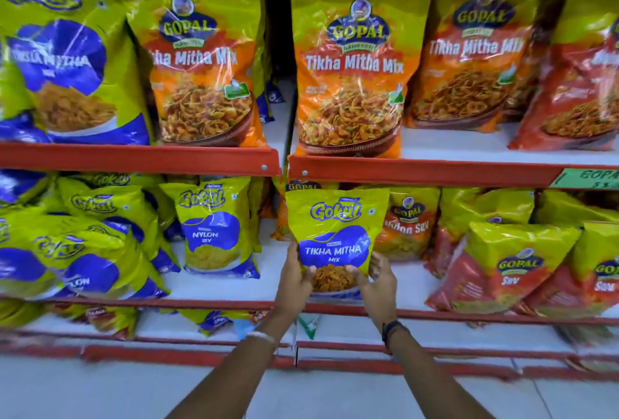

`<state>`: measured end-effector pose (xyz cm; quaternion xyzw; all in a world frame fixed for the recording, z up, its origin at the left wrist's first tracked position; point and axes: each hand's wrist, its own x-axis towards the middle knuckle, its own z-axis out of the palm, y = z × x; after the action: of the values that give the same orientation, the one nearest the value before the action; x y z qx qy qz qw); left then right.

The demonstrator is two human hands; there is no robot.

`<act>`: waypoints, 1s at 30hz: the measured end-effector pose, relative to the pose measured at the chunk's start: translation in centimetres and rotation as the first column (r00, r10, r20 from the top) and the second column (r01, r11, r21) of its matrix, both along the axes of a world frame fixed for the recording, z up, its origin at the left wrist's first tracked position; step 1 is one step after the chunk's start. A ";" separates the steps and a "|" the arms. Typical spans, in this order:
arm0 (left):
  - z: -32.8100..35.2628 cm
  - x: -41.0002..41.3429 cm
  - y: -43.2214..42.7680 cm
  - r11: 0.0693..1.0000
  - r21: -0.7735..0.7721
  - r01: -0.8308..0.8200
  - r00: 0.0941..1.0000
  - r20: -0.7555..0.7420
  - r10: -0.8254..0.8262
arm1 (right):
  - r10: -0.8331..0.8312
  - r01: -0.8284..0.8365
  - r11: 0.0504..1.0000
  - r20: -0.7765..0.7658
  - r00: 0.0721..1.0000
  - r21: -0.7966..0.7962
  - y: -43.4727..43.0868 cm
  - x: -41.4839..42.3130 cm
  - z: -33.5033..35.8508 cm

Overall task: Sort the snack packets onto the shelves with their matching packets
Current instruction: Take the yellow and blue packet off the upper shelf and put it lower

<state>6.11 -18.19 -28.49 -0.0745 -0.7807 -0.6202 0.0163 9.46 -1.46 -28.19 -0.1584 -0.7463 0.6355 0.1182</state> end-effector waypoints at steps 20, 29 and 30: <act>10.7 -1.4 -4.8 0.955 0.006 -0.297 0.782 -0.572 0.247 | 0.082 0.093 0.929 -0.445 0.892 0.358 -5.8 -2.5 11.5; 24.2 -10.0 -14.4 0.863 0.034 -0.504 0.731 -0.516 0.447 | 0.214 -0.093 0.965 -0.527 0.823 0.247 -13.7 -10.0 24.4; 24.9 -10.8 -15.3 0.893 0.032 -0.449 0.799 -0.435 0.416 | 0.251 -0.149 0.959 -0.472 0.845 0.243 -14.5 -11.0 25.0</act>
<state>-4.66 -33.52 -3.57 -0.0297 -0.7758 -0.5391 0.3265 -1.55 -15.94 -3.15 0.1023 -0.7620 0.5865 0.2548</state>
